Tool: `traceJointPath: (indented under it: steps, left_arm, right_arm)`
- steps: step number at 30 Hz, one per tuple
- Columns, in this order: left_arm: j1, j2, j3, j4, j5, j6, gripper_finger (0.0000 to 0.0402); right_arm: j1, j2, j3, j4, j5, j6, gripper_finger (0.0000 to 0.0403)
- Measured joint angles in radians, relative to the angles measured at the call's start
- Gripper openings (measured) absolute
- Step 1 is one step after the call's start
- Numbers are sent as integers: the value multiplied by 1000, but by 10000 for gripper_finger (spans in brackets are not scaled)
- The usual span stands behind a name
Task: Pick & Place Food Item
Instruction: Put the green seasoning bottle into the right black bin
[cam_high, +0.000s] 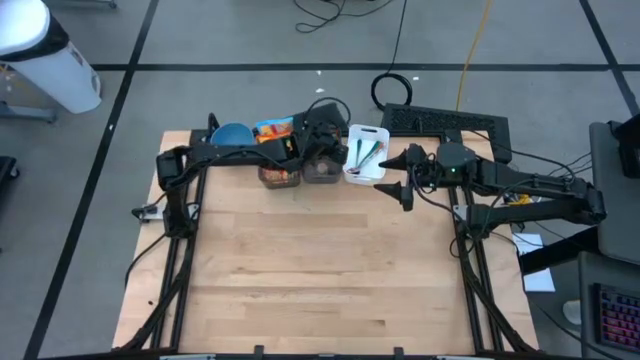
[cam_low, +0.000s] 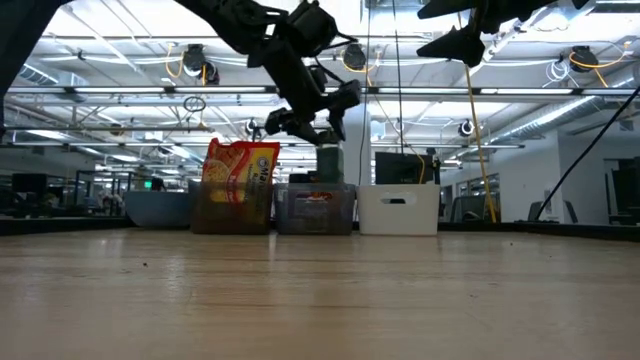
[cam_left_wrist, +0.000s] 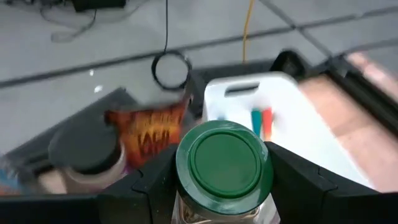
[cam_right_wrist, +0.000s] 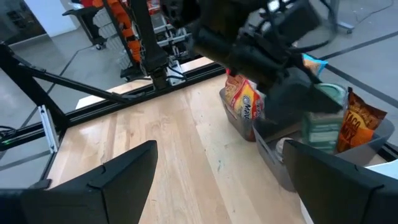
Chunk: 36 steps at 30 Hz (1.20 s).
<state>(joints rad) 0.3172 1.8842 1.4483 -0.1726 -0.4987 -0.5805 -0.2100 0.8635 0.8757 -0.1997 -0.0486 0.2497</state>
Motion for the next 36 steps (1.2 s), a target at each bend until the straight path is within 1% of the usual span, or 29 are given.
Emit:
traceJointPath:
  steps: [9, 17, 36]
  left_arm:
    - [-4, 38, 0, 10, 0, -31, 212]
    - [-3, 56, 1, 19, -27, -27, 212]
    - [2, 146, 0, 51, 3, -65, 212]
  right_arm:
    - [0, 0, 0, -1, 0, -1, 338]
    - [0, 1, -1, -1, 0, -3, 338]
    - [0, 1, -1, -15, 0, -1, 338]
